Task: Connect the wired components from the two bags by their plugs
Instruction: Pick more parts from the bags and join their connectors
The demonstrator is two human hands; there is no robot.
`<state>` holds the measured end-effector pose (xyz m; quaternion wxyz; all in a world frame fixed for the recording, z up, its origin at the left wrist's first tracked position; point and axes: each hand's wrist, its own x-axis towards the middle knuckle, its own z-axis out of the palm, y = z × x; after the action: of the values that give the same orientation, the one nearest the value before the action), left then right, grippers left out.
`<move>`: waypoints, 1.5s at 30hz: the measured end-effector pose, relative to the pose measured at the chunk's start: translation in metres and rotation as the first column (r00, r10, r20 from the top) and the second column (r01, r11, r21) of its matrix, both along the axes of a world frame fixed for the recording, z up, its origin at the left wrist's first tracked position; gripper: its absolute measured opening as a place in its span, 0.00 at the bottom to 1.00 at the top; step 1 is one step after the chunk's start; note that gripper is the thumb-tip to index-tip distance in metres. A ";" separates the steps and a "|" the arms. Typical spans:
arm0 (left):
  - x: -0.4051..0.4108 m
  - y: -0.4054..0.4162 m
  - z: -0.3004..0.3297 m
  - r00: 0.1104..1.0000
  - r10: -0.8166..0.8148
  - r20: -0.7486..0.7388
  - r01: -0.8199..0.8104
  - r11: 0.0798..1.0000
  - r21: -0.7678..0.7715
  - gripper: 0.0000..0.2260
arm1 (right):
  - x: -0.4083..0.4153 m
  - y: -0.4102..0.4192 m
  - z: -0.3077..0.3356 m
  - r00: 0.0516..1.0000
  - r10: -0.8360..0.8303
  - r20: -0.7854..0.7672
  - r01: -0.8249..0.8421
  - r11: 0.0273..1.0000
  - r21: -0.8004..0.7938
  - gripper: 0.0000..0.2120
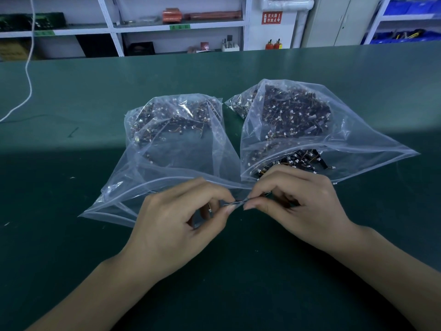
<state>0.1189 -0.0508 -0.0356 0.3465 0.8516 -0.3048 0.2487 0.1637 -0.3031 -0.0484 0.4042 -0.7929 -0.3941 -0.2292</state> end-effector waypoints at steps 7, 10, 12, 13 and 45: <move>0.001 0.001 -0.001 1.000 -0.020 0.009 0.020 1.000 -0.009 0.01 | 0.000 0.000 0.000 1.000 -0.007 -0.002 0.007 1.000 -0.025 0.09; 0.000 0.000 -0.002 1.000 -0.006 -0.011 0.006 1.000 -0.006 0.05 | 0.003 -0.004 0.002 0.999 -0.037 0.015 0.038 0.998 -0.052 0.08; -0.001 0.001 -0.002 0.997 0.053 -0.052 -0.054 0.998 -0.018 0.08 | 0.009 -0.012 0.005 0.996 -0.071 0.062 0.077 0.992 -0.098 0.07; -0.001 0.002 -0.001 0.995 0.084 -0.052 -0.084 0.996 -0.005 0.09 | 0.013 -0.017 0.007 0.993 -0.092 0.080 0.101 0.988 -0.119 0.07; 0.013 0.024 0.003 0.912 0.347 -0.217 -0.251 0.894 0.371 0.01 | 0.019 -0.026 0.008 0.845 -0.535 0.020 0.534 0.841 -0.088 0.04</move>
<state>0.1318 -0.0267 -0.0328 0.1932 0.9611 -0.1550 0.1222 0.1830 -0.3289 -0.0405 0.2895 -0.8893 -0.1664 -0.3126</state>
